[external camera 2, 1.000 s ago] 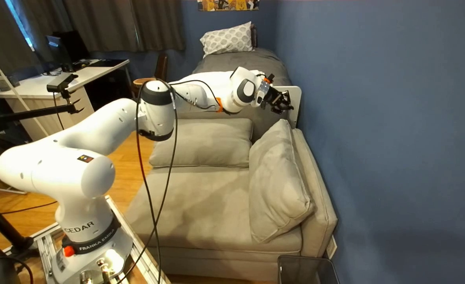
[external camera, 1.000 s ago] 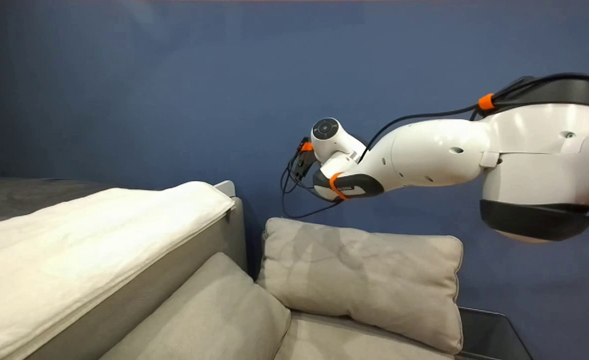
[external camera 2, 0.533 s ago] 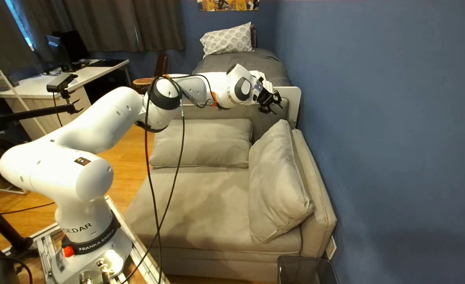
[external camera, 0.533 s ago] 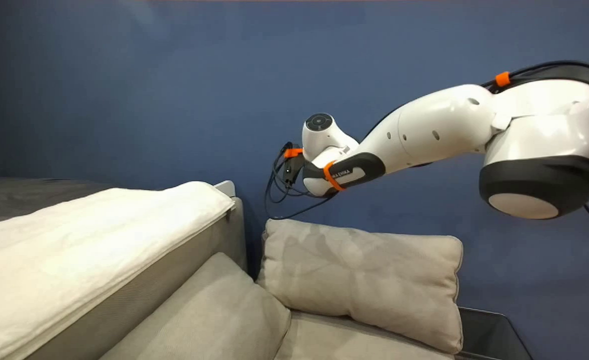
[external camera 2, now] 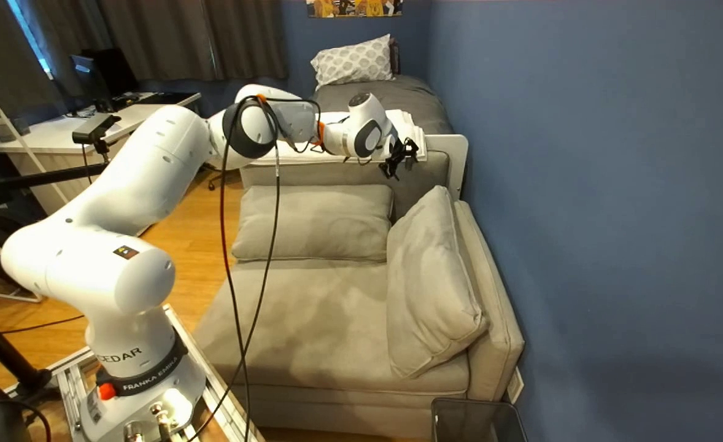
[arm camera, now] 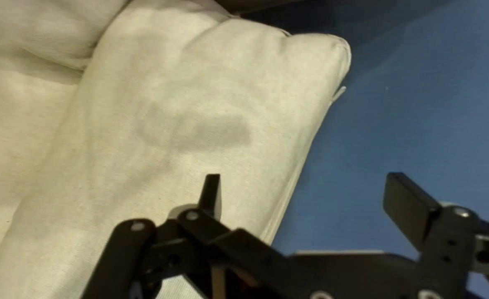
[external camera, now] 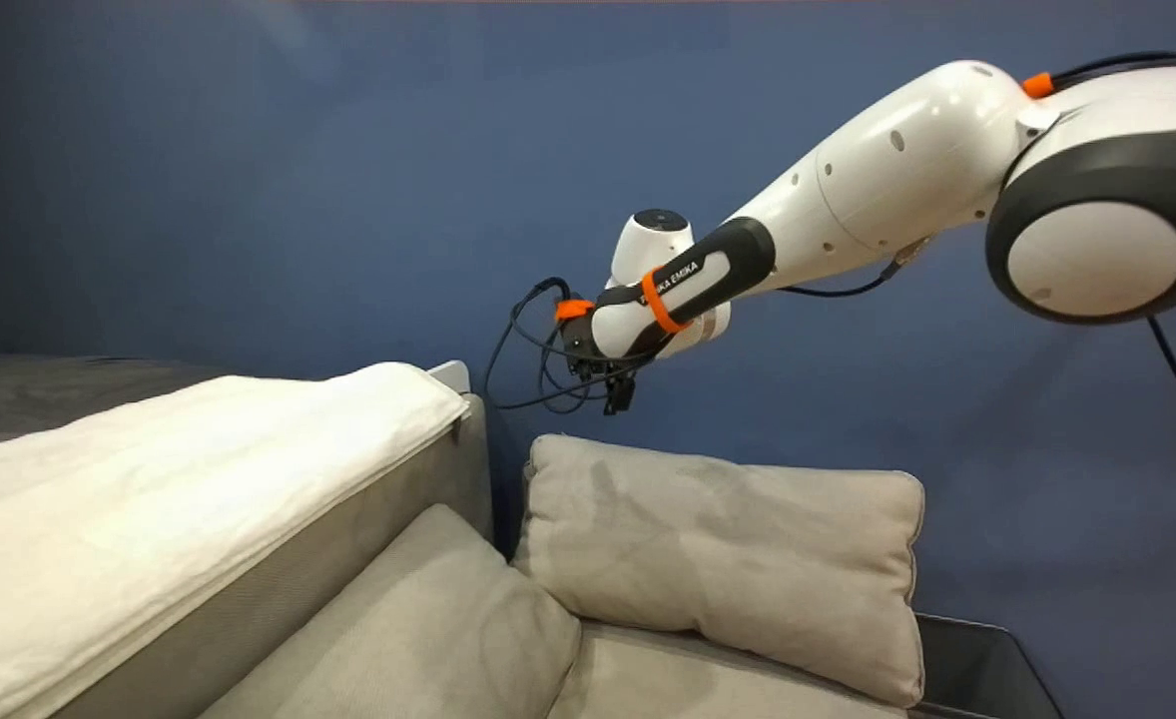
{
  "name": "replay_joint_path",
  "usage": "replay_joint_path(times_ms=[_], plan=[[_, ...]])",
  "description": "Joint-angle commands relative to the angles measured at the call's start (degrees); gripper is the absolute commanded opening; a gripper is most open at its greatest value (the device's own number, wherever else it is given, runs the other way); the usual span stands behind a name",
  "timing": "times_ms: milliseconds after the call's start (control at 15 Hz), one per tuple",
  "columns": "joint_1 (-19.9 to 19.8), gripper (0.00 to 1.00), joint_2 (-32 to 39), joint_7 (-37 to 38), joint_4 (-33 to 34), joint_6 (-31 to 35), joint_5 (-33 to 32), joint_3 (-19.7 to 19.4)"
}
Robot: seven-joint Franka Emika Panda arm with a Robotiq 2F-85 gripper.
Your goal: Move the pillow on the right behind
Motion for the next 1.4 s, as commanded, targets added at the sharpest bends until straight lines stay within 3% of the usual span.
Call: replay_joint_path(times_ms=[0, 267, 533, 667, 933, 1200, 1267, 1333], plan=[[-5.87, 1.00, -11.46, -13.80, -13.88, 3.74, -2.95, 14.71], [-15.08, 1.00, -18.51, -29.35, -23.80, 1.99, -1.46, 27.19], [-22.58, 1.00, -24.59, -43.19, -34.63, -2.55, 0.98, 33.91], [-24.64, 1.00, -27.74, -48.86, -40.32, -6.03, 1.17, 34.37], [-23.87, 1.00, -34.35, -55.29, -52.22, -12.42, -2.91, 29.99], [-21.75, 1.00, -41.31, -60.13, -65.01, -11.52, -11.38, 25.65], [-22.81, 1.00, -35.28, -58.31, -56.78, -13.14, -7.54, 26.96], [-22.67, 1.00, -36.84, -59.04, -59.47, -13.01, -8.96, 26.42]])
